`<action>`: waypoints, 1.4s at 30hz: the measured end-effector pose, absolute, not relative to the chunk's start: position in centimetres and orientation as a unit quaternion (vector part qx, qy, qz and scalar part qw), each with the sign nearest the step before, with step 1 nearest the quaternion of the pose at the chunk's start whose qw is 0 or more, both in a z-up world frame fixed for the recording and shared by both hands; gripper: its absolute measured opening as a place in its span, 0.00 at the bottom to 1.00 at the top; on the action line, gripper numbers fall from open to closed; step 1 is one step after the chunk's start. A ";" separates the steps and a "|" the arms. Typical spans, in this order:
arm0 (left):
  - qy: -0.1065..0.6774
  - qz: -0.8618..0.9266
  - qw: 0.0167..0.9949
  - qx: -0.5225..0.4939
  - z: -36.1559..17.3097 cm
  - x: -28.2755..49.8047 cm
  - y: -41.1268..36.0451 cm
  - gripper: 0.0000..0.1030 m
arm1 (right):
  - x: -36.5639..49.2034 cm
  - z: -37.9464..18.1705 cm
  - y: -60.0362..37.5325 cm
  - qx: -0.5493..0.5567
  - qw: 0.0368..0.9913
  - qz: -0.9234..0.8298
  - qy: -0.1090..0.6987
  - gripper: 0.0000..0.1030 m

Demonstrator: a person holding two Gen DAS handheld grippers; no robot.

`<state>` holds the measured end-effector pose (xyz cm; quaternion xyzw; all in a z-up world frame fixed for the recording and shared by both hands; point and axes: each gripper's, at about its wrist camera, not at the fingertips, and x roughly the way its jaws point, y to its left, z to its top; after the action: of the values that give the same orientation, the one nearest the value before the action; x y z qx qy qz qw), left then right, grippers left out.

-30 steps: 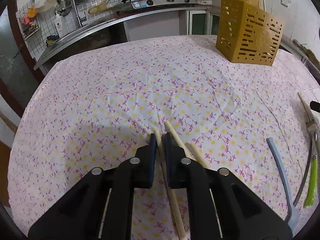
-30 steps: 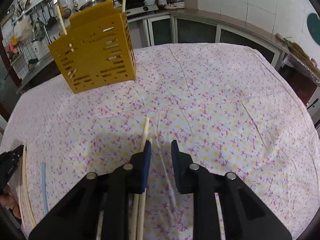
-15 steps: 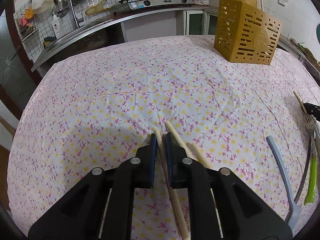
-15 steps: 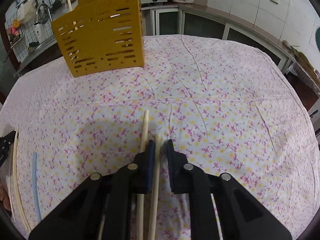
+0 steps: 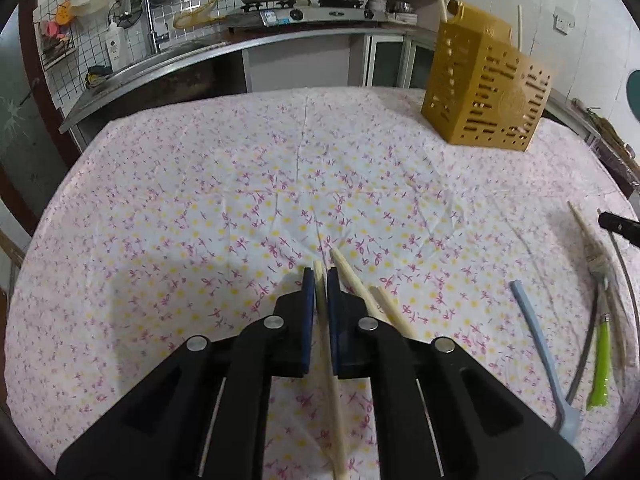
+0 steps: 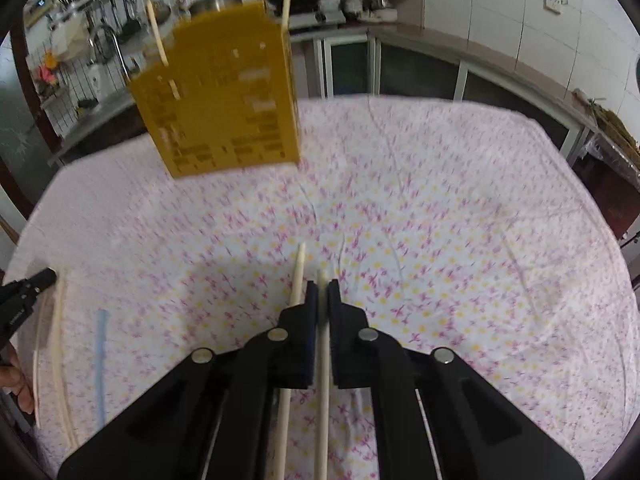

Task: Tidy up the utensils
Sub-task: 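Grasp a chopstick with the left gripper while the right gripper grasps another, then lift both chopsticks and drop them into the yellow holder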

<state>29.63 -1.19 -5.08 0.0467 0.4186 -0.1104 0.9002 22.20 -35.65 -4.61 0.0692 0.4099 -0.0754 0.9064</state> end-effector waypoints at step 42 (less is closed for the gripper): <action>0.337 -0.134 0.932 0.011 4.5 25.9 -0.6 0.04 | 17.3 4.6 -36.4 0.083 0.947 -0.028 0.310 0.06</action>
<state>25.88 -0.56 4.54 0.0109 0.3367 -0.1339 0.9320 17.35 -36.37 4.59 0.0830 0.3097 -0.0282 0.9468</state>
